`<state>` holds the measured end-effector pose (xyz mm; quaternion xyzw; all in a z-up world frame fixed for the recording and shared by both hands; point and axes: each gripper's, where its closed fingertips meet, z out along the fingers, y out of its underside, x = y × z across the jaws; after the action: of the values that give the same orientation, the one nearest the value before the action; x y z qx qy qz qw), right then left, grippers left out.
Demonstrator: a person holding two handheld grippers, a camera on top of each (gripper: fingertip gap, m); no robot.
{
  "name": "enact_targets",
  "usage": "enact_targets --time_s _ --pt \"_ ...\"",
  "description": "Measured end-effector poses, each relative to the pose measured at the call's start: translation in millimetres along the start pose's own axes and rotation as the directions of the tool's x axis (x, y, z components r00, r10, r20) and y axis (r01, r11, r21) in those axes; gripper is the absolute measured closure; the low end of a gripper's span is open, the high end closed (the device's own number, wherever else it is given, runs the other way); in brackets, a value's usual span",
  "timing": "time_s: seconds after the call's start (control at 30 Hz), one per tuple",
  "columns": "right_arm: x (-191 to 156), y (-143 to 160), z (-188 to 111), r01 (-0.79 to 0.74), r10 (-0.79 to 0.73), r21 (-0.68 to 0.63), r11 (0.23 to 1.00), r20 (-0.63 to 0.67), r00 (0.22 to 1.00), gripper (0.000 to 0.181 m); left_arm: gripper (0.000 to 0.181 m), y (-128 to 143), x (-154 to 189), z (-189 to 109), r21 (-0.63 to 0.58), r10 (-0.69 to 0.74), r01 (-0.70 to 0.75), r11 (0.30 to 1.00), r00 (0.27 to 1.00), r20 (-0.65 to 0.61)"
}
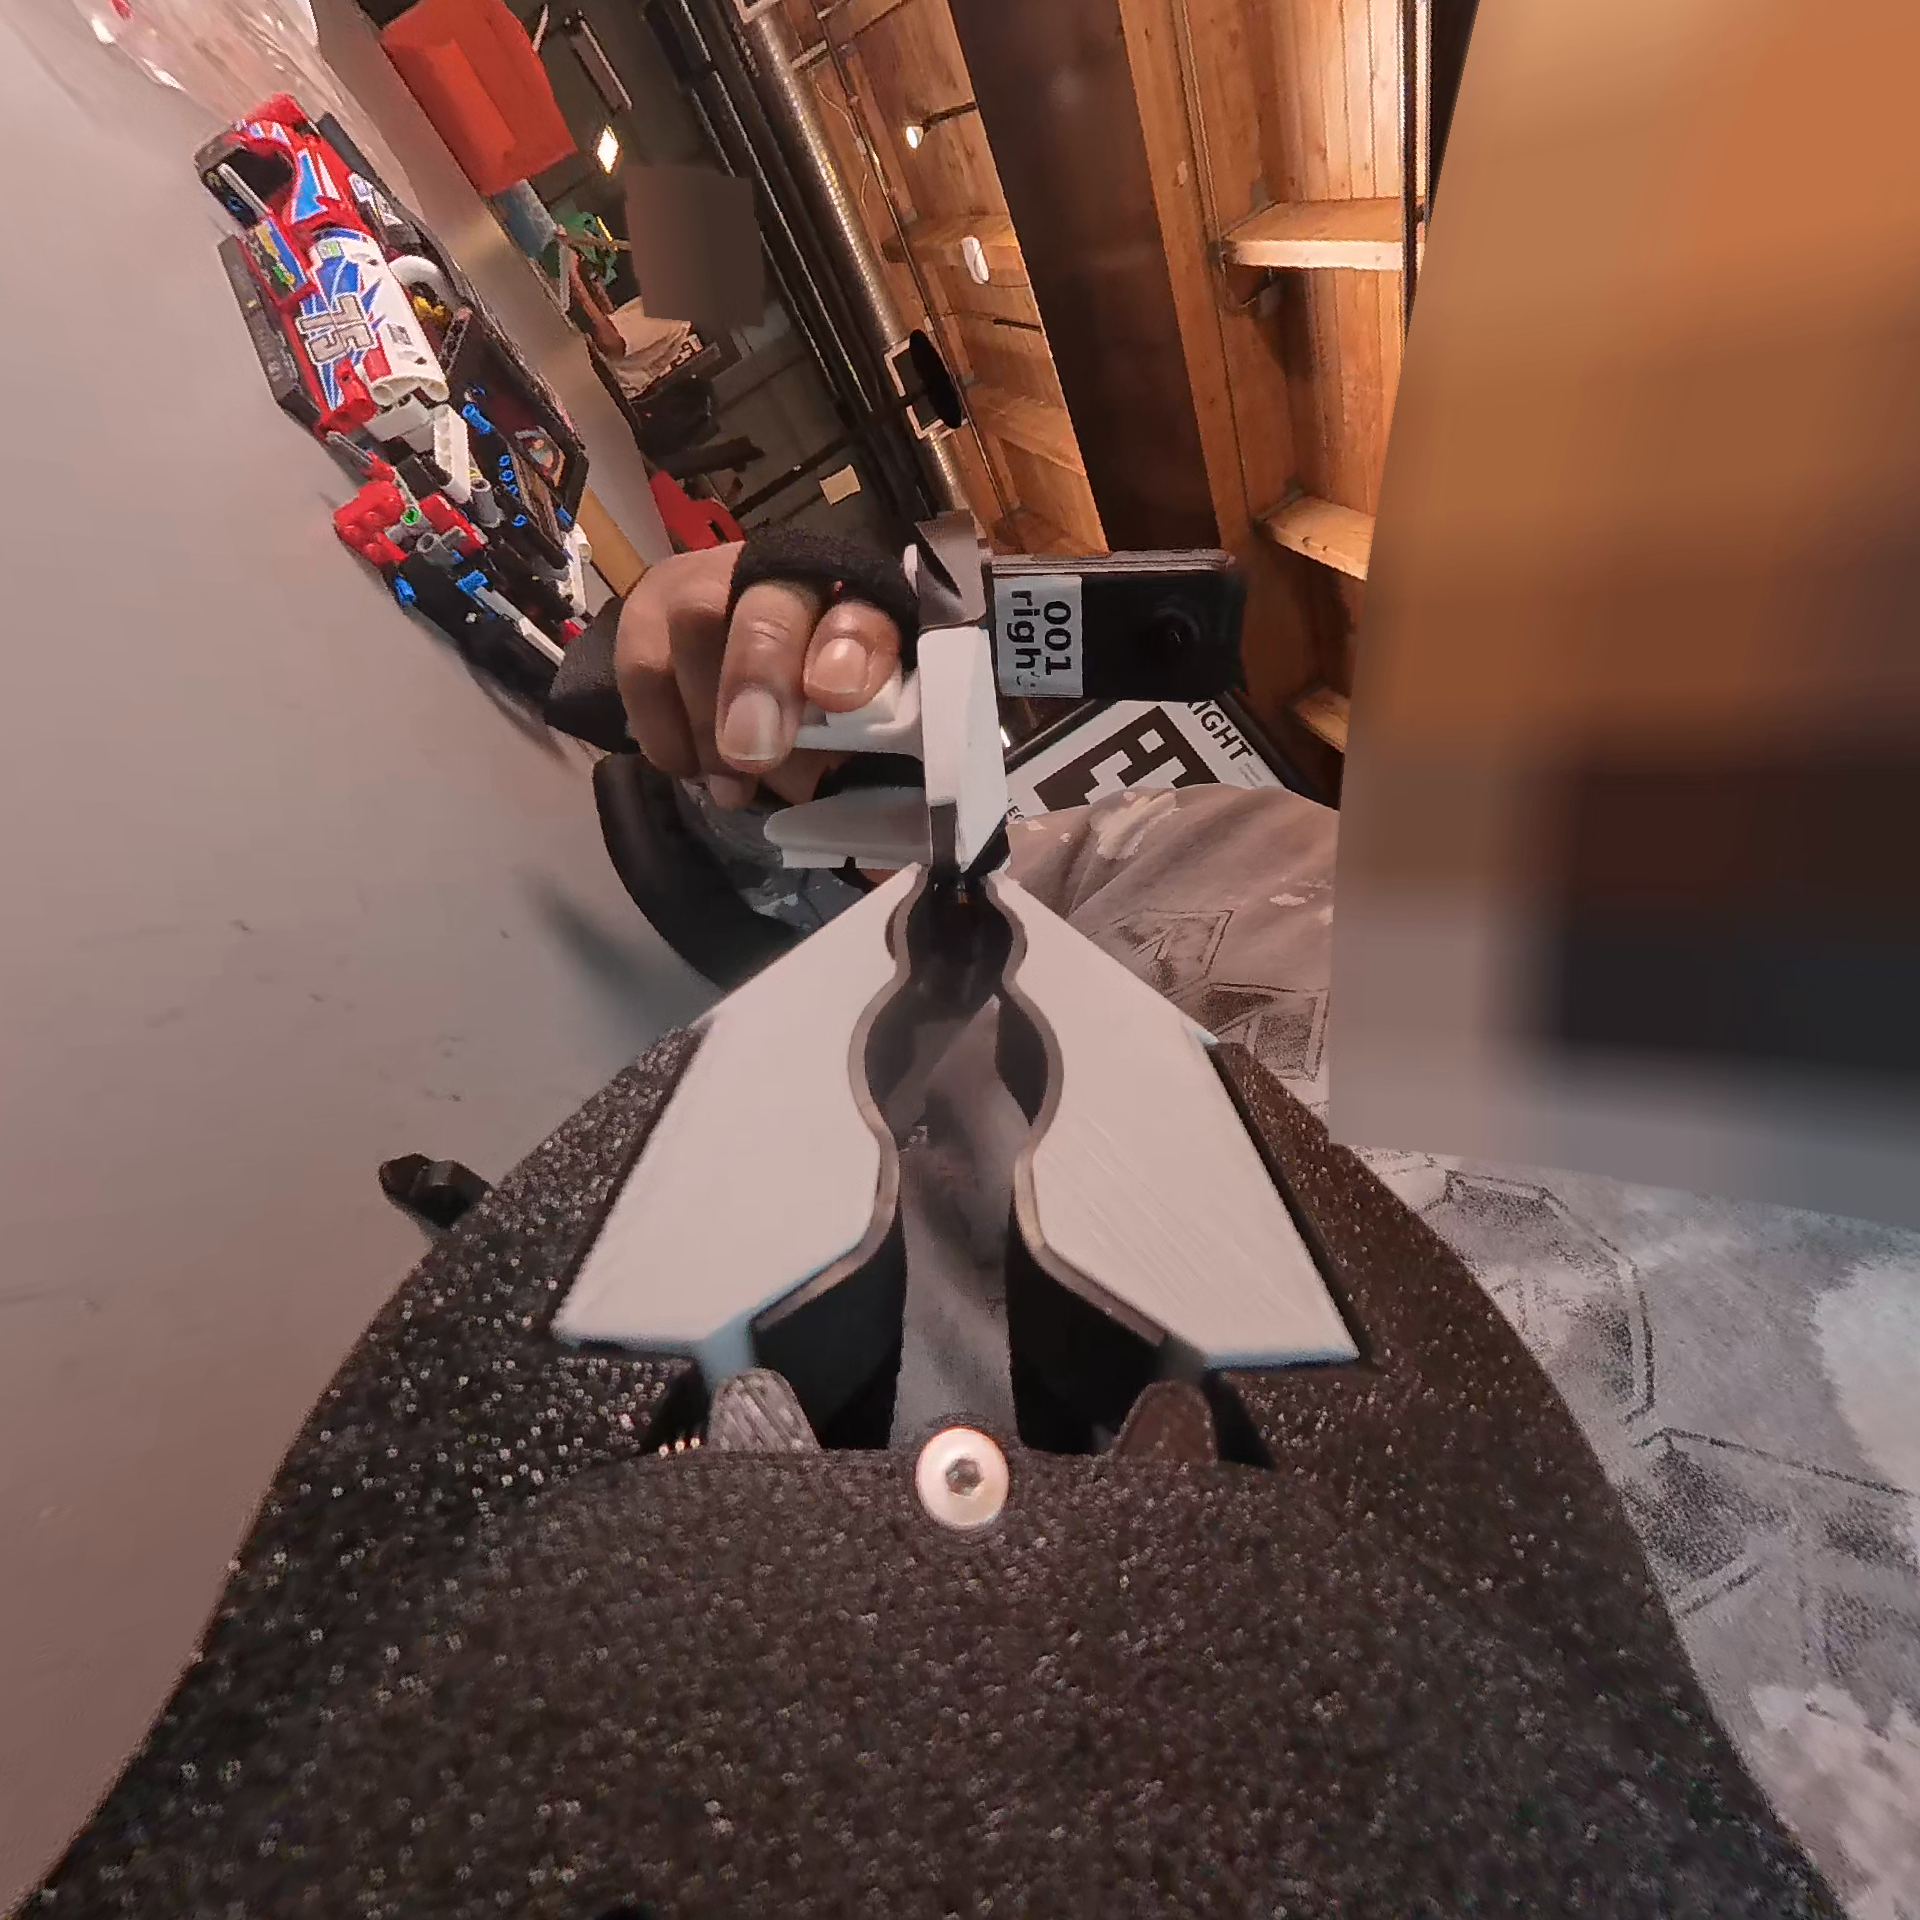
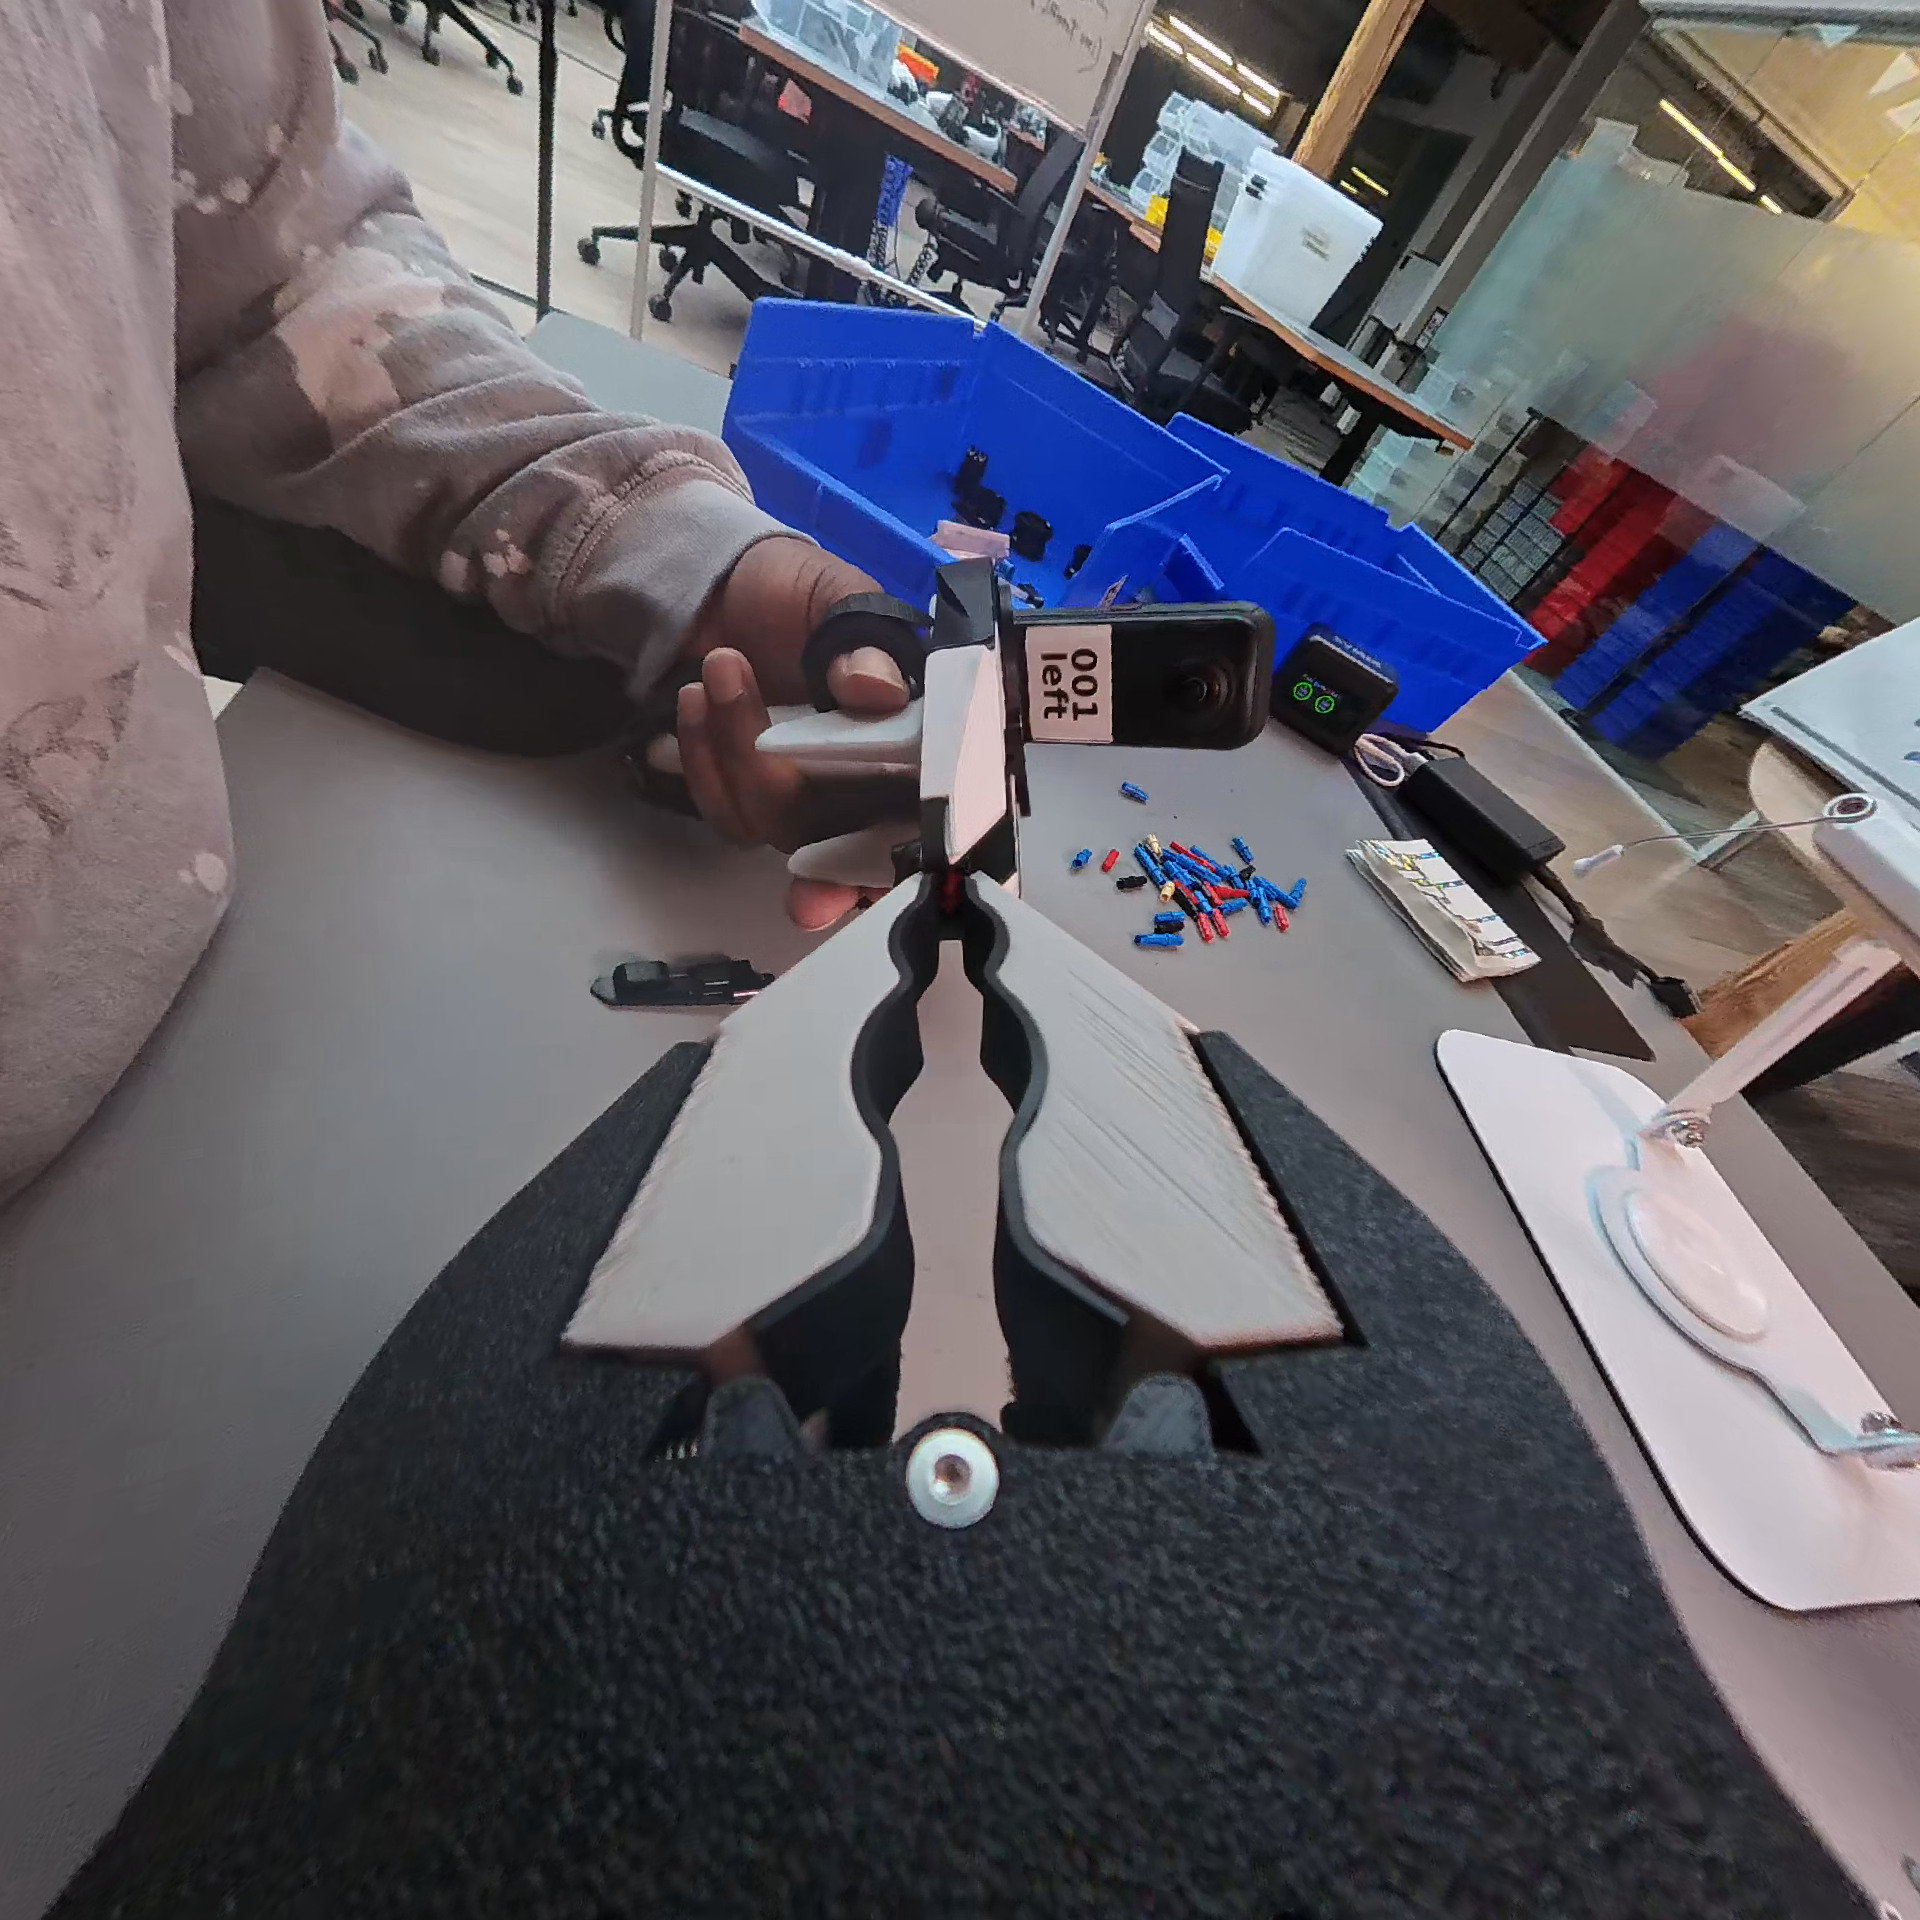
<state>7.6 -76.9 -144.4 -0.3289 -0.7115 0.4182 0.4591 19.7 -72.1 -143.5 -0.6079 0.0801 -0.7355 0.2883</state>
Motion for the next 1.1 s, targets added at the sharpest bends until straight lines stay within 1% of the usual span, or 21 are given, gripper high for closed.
enact_targets --time_s 0.13,0.37,0.4,0.43,0.47,0.5,0.53,0.57,0.6,0.67,0.7,0.73,0.8,0.87,0.97,1.03,1.1 --pt "-5.7 4.3 -0.9 -0.017 0.018 -0.021 1.000 0.043 0.999 0.180 0.178 7.1 -3.6 -0.7 -0.045 -0.012 0.013 0.999 1.000 0.020" --pt "-9.7 6.7 -4.7 -0.062 0.064 -0.024 0.998 0.090 0.994 0.180 0.177 11.9 -5.0 -2.8 -0.092 0.038 -0.033 0.995 0.998 0.059" --pt "-4.4 4.5 -11.2 -0.074 0.074 -0.005 0.997 0.074 0.994 0.180 0.178 1.9 -4.7 -15.2 -0.039 0.033 -0.030 0.999 0.997 0.064" --pt "13.5 1.3 -27.9 -0.122 0.122 0.035 0.992 0.017 0.992 0.180 0.181 -17.2 -6.5 -37.3 0.059 0.034 -0.040 0.997 0.995 0.097" --pt "25.5 3.4 -41.0 -0.149 0.151 0.053 0.987 -0.029 0.988 0.180 0.181 -25.1 -10.2 -50.2 0.078 0.084 -0.097 0.992 0.983 0.161" --pt "21.1 10.0 -37.2 -0.120 0.121 0.025 0.992 -0.039 0.992 0.180 0.179 -19.9 -10.8 -43.6 0.026 0.134 -0.141 0.990 0.974 0.182" --pt "7.0 12.6 -24.5 -0.095 0.095 0.006 0.995 -0.006 0.995 0.179 0.176 -12.1 -9.8 -27.6 -0.023 0.155 -0.153 0.988 0.976 0.156" --pt "-1.2 13.2 -15.9 -0.083 0.083 -0.006 0.997 0.017 0.996 0.179 0.176 -5.4 -11.5 -14.3 -0.060 0.144 -0.137 0.989 0.980 0.136" --pt "1.3 9.5 -15.5 -0.101 0.101 0.022 0.995 0.018 0.995 0.179 0.176 -1.1 -13.0 -7.9 -0.085 0.132 -0.123 0.989 0.983 0.123" --pt "11.6 5.1 -23.6 -0.185 0.183 0.070 0.980 0.032 0.983 0.179 0.176 -1.1 -15.3 -9.2 -0.083 0.147 -0.136 0.987 0.980 0.132" --pt "15.2 8.3 -25.4 -0.190 0.189 0.067 0.979 0.018 0.982 0.179 0.177 -1.9 -16.9 -11.8 -0.075 0.150 -0.140 0.987 0.978 0.142" --pt "15.6 13.2 -25.5 -0.201 0.200 0.054 0.978 0.014 0.980 0.179 0.177 -2.7 -16.7 -13.4 -0.063 0.149 -0.142 0.988 0.978 0.144" --pt "10.8 30.2 -20.8 -0.227 0.227 -0.022 0.974 0.025 0.974 0.179 0.177 -3.6 -17.8 -15.0 -0.051 0.151 -0.145 0.988 0.975 0.161" --pt "10.0 49.4 -15.5 -0.215 0.216 -0.105 0.971 0.003 0.976 0.178 0.176 -2.0 -26.6 -17.9 -0.076 0.177 -0.164 0.983 0.959 0.223" --pt "10.9 69.1 -10.0 -0.229 0.230 -0.193 0.954 -0.017 0.973 0.178 0.176 -6.7 -30.0 -22.8 -0.056 0.178 -0.169 0.984 0.950 0.258" --pt "14.5 71.8 -8.6 -0.230 0.226 -0.206 0.951 -0.040 0.973 0.178 0.177 -10.0 -39.7 -31.4 -0.059 0.194 -0.185 0.981 0.921 0.336" --pt "19.6 75.7 -8.1 -0.243 0.232 -0.221 0.944 -0.073 0.970 0.178 0.175 -7.7 -51.9 -40.9 -0.116 0.241 -0.212 0.970 0.869 0.432"
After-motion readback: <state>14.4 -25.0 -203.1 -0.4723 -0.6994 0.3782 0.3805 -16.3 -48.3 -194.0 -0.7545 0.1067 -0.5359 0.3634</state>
